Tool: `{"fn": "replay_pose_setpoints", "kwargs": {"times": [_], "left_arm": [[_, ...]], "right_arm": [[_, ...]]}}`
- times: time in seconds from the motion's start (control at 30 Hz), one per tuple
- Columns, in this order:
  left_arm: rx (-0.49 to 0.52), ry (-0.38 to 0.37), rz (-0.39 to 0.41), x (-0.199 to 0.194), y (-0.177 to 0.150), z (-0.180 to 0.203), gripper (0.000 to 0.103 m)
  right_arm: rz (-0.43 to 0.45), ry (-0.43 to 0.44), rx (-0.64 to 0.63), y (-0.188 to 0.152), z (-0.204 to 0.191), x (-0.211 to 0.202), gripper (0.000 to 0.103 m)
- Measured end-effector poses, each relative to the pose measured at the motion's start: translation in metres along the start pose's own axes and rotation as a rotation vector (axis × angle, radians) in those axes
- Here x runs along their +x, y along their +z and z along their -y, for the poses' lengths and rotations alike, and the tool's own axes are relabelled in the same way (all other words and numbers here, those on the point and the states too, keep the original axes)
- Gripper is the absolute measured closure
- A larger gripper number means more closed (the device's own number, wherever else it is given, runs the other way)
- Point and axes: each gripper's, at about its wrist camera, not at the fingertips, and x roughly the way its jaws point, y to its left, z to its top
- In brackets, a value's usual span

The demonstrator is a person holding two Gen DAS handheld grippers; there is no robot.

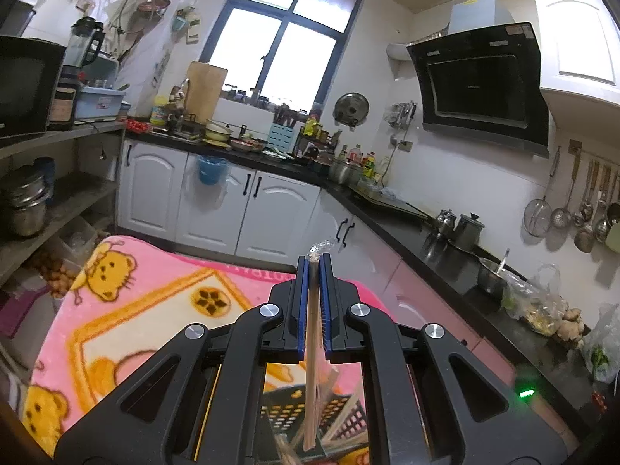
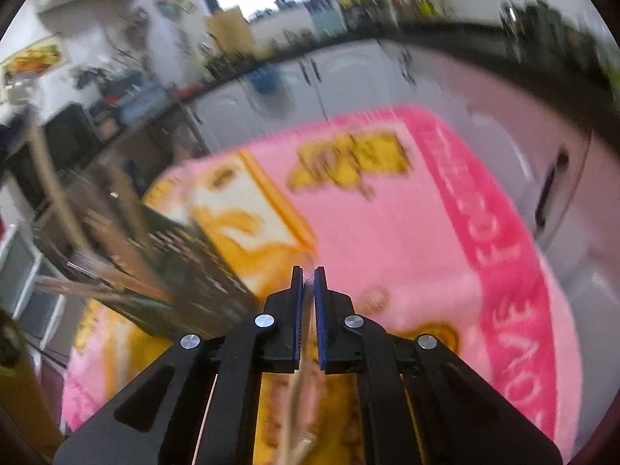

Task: Organize utensils
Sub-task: 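Lower the left tool's chopstick into the caddy while the right tool repositions its chopstick, then lower both held chopsticks into the green caddy and open both tools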

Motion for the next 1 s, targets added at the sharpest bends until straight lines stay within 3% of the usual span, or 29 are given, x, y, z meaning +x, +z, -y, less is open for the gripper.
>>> {"fn": "replay_pose_setpoints", "kwargs": {"times": [0.23, 0.53, 0.73, 1.0], "left_arm": [[0.025, 0.050, 0.036, -0.001, 0.009, -0.007, 0.100], [0.061, 0.110, 0.034, 0.004, 0.003, -0.014, 0.100], [0.087, 0.122, 0.025, 0.009, -0.012, -0.015, 0.100], [0.118, 0.131, 0.021, 0.013, -0.032, -0.014, 0.100]], "right_arm": [[0.279, 0.100, -0.090, 0.067, -0.045, -0.073, 0.097], [0.477, 0.165, -0.220, 0.123, -0.097, -0.118, 0.097], [0.471, 0.179, -0.260, 0.122, -0.110, -0.104, 0.097], [0.399, 0.109, -0.342, 0.083, -0.126, -0.058, 0.097]]}}
